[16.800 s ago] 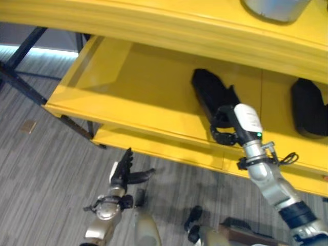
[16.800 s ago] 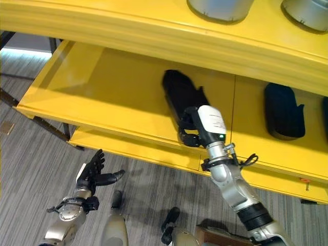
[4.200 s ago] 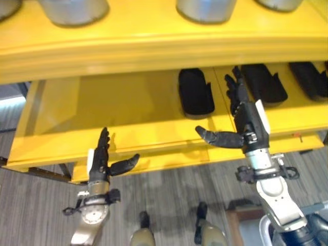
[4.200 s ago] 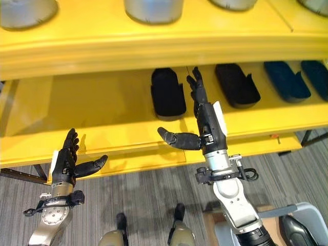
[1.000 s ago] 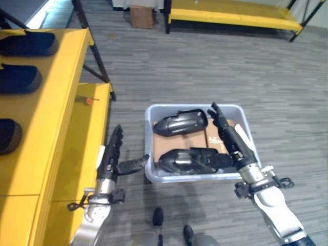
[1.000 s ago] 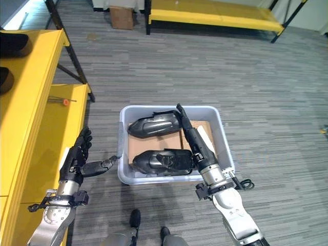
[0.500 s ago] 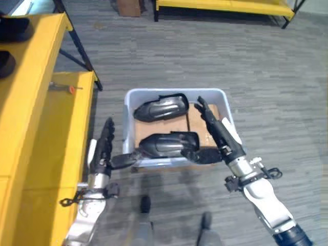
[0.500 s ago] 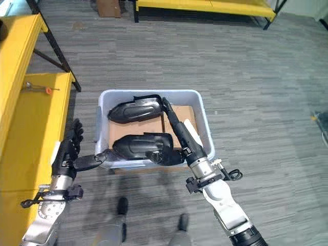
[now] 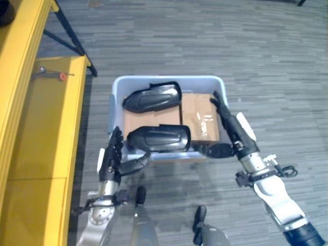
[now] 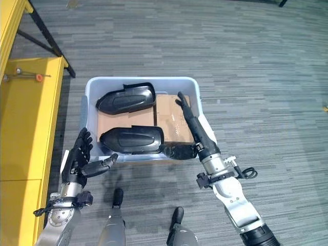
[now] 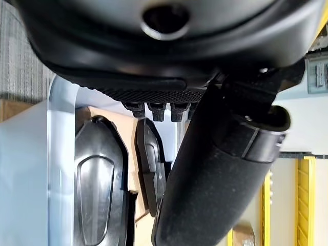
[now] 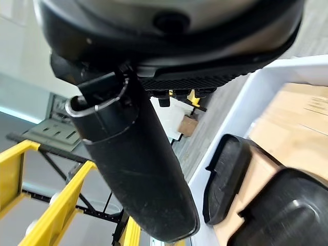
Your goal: Move parts from the plastic box to the shelf.
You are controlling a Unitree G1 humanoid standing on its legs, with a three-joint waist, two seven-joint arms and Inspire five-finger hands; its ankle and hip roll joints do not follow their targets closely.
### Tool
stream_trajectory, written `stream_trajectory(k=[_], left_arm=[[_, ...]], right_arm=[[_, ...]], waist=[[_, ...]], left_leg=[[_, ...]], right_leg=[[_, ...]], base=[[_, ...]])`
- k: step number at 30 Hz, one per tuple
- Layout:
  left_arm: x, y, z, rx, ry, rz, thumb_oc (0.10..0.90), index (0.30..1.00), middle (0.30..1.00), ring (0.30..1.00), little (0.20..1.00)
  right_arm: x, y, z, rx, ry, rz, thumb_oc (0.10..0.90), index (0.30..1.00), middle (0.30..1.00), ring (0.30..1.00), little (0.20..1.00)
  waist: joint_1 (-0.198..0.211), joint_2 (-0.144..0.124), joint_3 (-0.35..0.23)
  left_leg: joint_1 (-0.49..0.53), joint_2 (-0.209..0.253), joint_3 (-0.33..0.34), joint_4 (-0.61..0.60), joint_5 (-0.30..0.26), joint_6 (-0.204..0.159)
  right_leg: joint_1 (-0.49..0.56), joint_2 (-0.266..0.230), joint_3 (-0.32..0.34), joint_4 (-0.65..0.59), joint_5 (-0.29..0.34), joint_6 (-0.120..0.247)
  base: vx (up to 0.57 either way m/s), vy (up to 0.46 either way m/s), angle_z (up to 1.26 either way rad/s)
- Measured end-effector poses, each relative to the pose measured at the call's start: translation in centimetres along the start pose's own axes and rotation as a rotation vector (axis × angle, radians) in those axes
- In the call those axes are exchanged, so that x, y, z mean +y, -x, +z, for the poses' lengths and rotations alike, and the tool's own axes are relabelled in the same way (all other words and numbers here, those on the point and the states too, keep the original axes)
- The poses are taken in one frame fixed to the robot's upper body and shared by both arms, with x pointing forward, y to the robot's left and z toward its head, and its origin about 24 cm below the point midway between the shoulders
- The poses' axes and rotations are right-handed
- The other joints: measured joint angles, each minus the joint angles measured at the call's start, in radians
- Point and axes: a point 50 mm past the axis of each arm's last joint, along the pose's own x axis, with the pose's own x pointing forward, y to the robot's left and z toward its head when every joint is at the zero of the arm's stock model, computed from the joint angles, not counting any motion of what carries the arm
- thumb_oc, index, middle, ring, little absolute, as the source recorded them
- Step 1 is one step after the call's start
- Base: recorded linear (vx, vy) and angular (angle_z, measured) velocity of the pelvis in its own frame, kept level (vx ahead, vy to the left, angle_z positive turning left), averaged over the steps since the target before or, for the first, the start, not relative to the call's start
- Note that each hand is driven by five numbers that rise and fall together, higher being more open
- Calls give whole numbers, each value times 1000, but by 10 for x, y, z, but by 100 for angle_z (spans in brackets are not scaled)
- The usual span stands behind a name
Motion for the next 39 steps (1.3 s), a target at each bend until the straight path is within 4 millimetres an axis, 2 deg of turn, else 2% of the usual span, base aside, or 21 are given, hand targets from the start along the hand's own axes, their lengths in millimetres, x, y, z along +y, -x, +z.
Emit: stream_trajectory(k=[3,7,9,12,13,14,16,20,22,23,29,31,33,36,39], left_arm=[[2,-1,2,-7,-6,7,900,1000,1000,1000,1000],[8,-3,5,-19,-37,3,900,1000,1000,1000,1000],[10,-4,7,-25,-47,3,900,1000,1000,1000,1000],[13,-5,8,-28,-58,9,900,1000,1000,1000,1000],[15,-6,10,-34,-72,5,900,1000,1000,1000,1000],[14,-10,14,-56,-80,-4,900,1000,1000,1000,1000],[15,-13,17,-70,-80,-2,900,1000,1000,1000,1000],[12,-19,24,-96,-95,-30,900,1000,1000,1000,1000],[11,-21,25,-101,-100,-37,900,1000,1000,1000,1000],[10,-21,25,-103,-101,-40,900,1000,1000,1000,1000],[5,-23,27,-113,-98,-65,900,1000,1000,1000,1000],[0,-25,28,-121,-95,-83,900,1000,1000,1000,1000],[-5,-26,30,-130,-91,-105,900,1000,1000,1000,1000],[-6,-28,33,-140,-99,-113,900,1000,1000,1000,1000],[-4,-29,34,-145,-110,-114,900,1000,1000,1000,1000]], right_arm=[[-7,-15,10,-66,53,-41,900,1000,1000,1000,1000],[-31,-39,24,-142,224,-71,900,1000,1000,1000,1000],[-49,-50,27,-155,363,-98,900,1000,1000,1000,1000],[-57,-56,30,-168,426,-111,900,1000,1000,1000,1000],[-61,-61,35,-185,478,-110,900,1000,1000,1000,1000],[-74,-68,42,-208,593,-122,900,1000,1000,1000,1000],[-80,-74,44,-205,638,-136,900,1000,1000,1000,1000],[-98,-85,42,-167,820,-127,900,1000,1000,1000,1000],[-106,-88,37,-133,896,-126,900,1000,1000,1000,1000],[-115,-94,30,-83,990,-117,900,1000,1000,1000,1000],[-132,-103,19,7,1152,-109,900,1000,1000,1000,1000],[-140,-108,7,76,1274,-50,900,1000,1000,1000,1000],[-150,-104,1,131,1310,-46,900,1000,1000,1000,1000],[-160,-106,-1,184,1364,-50,900,1000,1000,1000,1000],[-161,-107,-1,188,1407,-40,900,1000,1000,1000,1000]], waist=[[18,-1,0],[40,-4,2],[63,-22,13],[81,-39,32],[85,-42,48],[102,-44,76],[112,-51,95],[138,-53,128],[153,-53,130],[159,-54,133],[185,-52,152],[183,-51,154],[184,-51,155],[186,-51,175],[182,-50,177]], left_leg=[[-9,-10,-2,0,0,-1],[-55,-18,-17,3,7,-11],[-70,-34,-24,3,10,-16],[-75,-49,-34,3,12,-19],[-79,-55,-43,3,14,-21],[-92,-65,-50,7,17,-25],[-96,-74,-59,8,18,-28],[-108,-92,-78,17,18,-28],[-120,-101,-92,21,18,-27],[-128,-109,-99,24,18,-27],[-143,-124,-102,33,19,-27],[-149,-128,-116,35,19,-27],[-161,-129,-124,38,19,-27],[-165,-131,-124,41,19,-27],[-166,-131,-123,42,19,-27]], right_leg=[[-18,-14,-1,24,-10,5],[-57,-23,-16,39,-11,6],[-70,-38,-21,48,-15,12],[-68,-52,-32,50,-17,15],[-66,-57,-40,52,-18,16],[-69,-66,-49,55,-19,18],[-67,-73,-56,56,-20,20],[-61,-87,-79,56,-21,23],[-62,-92,-91,56,-22,24],[-61,-99,-101,56,-24,28],[-65,-109,-105,50,-20,35],[-63,-110,-113,46,-19,36],[-65,-109,-125,43,-19,36],[-66,-109,-126,43,-18,37],[-67,-110,-126,41,-18,38]], base=[[-5,-11,7],[3,34,10],[7,44,19],[4,38,15],[16,36,24],[13,35,23],[9,40,19],[3,32,17],[-2,35,22],[-22,44,21],[-3,21,6],[-9,18,10],[4,8,13],[1,0,2],[0,0,0]])
